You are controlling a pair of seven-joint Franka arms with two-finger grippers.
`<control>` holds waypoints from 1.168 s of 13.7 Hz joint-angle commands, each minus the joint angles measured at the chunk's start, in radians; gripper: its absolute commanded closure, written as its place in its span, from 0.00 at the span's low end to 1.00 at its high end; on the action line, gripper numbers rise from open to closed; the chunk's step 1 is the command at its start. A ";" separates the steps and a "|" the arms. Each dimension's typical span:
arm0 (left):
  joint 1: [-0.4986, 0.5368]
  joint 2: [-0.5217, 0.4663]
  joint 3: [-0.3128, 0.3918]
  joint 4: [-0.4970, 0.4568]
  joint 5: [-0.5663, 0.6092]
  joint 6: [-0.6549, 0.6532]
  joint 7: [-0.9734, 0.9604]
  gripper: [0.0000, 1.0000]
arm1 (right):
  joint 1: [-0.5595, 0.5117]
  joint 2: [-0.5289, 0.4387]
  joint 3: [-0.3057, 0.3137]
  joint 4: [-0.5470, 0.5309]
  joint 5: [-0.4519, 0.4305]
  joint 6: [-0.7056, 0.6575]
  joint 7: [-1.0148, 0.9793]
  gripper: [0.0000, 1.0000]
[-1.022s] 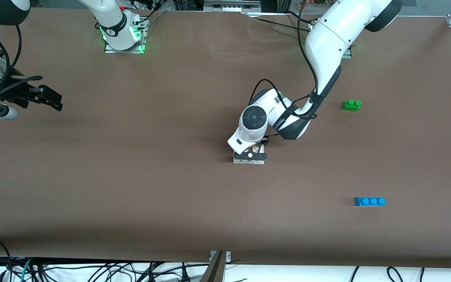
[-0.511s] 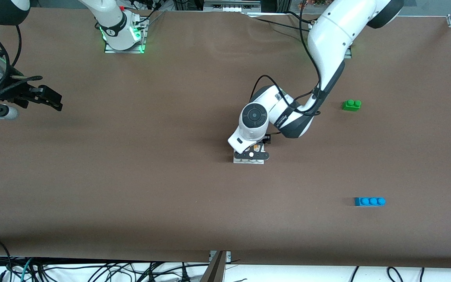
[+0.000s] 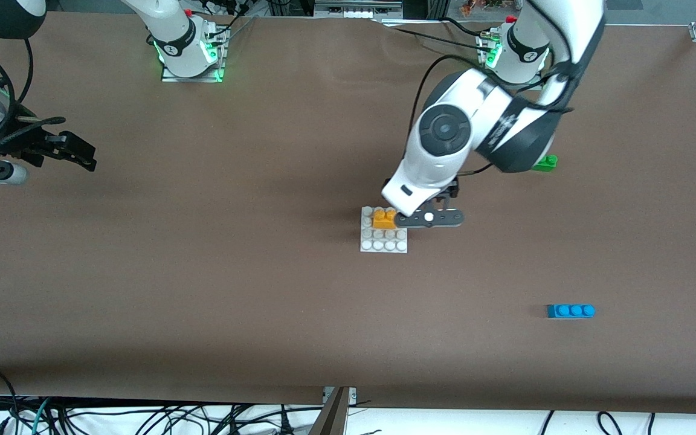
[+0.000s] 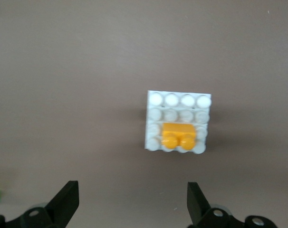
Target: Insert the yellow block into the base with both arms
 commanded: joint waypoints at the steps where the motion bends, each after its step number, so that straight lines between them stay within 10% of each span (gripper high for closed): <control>1: 0.089 -0.067 0.002 0.046 -0.020 -0.124 0.136 0.00 | -0.009 0.004 0.006 0.019 -0.002 -0.017 -0.014 0.00; 7: 0.328 -0.237 0.007 0.023 -0.030 -0.213 0.424 0.00 | -0.009 0.004 0.006 0.019 -0.002 -0.017 -0.014 0.00; 12: 0.235 -0.478 0.221 -0.357 -0.096 0.046 0.579 0.00 | -0.009 0.004 0.006 0.019 -0.001 -0.017 -0.014 0.00; 16: 0.227 -0.494 0.253 -0.373 -0.091 0.043 0.584 0.00 | -0.009 0.004 0.006 0.018 -0.002 -0.017 -0.014 0.00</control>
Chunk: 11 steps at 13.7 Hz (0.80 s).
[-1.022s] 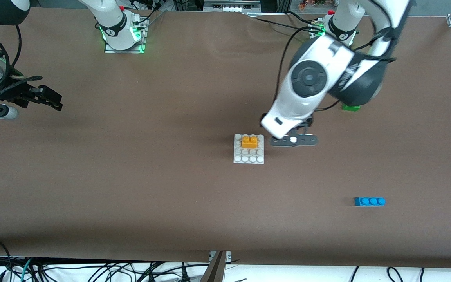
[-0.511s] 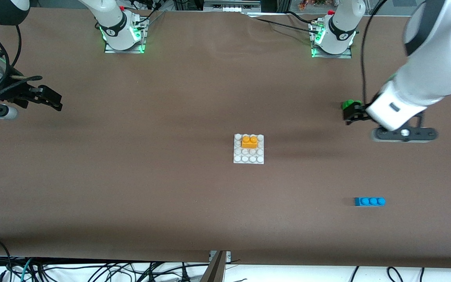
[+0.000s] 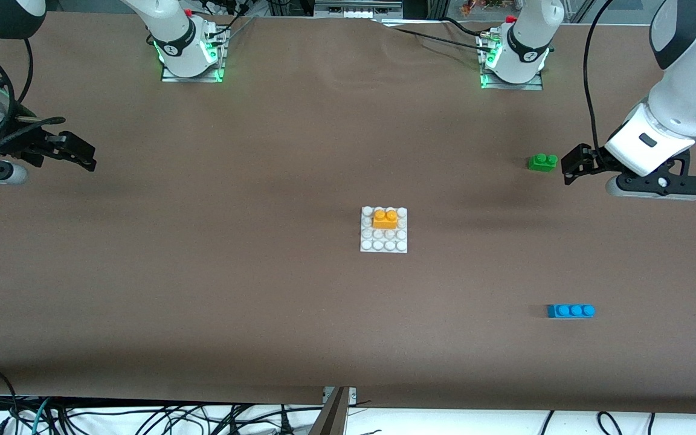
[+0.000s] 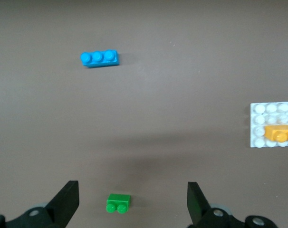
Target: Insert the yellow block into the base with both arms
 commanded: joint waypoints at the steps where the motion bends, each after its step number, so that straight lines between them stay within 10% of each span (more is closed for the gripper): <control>1: -0.015 -0.049 0.020 -0.047 -0.016 0.010 0.020 0.00 | -0.009 0.004 0.006 0.019 -0.002 -0.017 -0.014 0.00; 11: -0.017 -0.050 0.033 -0.034 -0.051 -0.042 0.022 0.00 | -0.009 0.004 0.006 0.019 -0.002 -0.017 -0.014 0.00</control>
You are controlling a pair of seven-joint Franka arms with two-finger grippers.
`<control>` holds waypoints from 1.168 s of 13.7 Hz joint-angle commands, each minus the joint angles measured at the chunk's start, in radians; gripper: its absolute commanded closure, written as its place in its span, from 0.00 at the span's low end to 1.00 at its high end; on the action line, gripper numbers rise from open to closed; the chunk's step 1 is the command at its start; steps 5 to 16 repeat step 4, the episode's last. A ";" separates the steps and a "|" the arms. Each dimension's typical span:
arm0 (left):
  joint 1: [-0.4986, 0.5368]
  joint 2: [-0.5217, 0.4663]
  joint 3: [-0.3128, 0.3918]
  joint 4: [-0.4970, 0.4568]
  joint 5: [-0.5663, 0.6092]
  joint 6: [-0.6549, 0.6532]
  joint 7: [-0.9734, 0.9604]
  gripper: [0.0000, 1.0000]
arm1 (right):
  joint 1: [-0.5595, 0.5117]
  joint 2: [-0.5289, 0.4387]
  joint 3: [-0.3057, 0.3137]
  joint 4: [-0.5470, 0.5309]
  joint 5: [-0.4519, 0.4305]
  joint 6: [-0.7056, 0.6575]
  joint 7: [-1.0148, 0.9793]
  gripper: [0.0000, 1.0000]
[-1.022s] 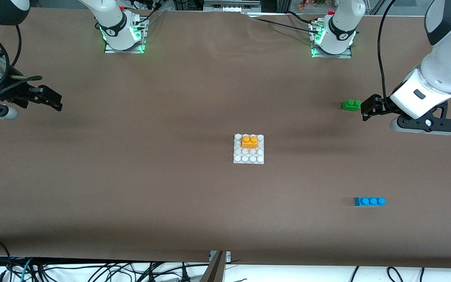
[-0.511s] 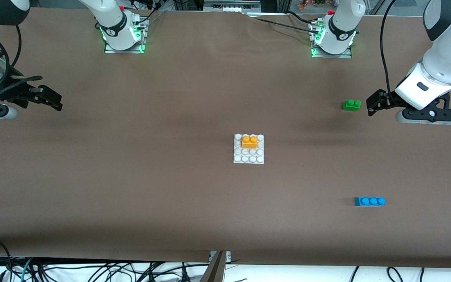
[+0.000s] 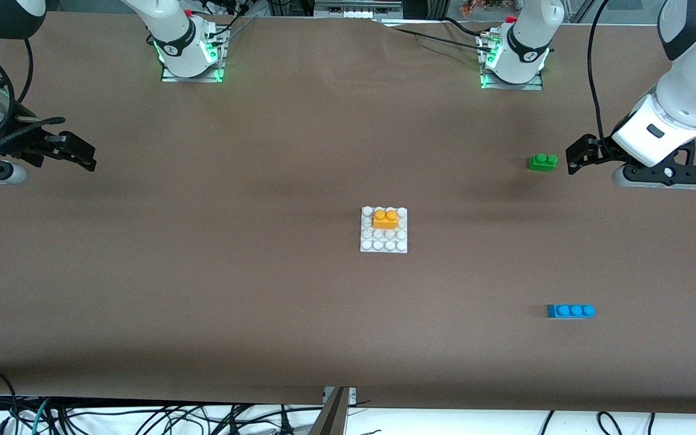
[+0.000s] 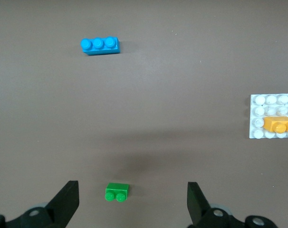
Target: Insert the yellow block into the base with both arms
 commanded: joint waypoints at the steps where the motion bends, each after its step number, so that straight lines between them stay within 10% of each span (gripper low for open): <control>1: -0.012 -0.023 0.015 -0.010 -0.029 -0.021 0.022 0.00 | -0.009 0.004 0.006 0.019 -0.002 -0.017 -0.014 0.00; 16: -0.011 -0.021 0.017 -0.007 -0.043 -0.020 0.027 0.00 | -0.009 0.004 0.006 0.017 -0.002 -0.017 -0.014 0.00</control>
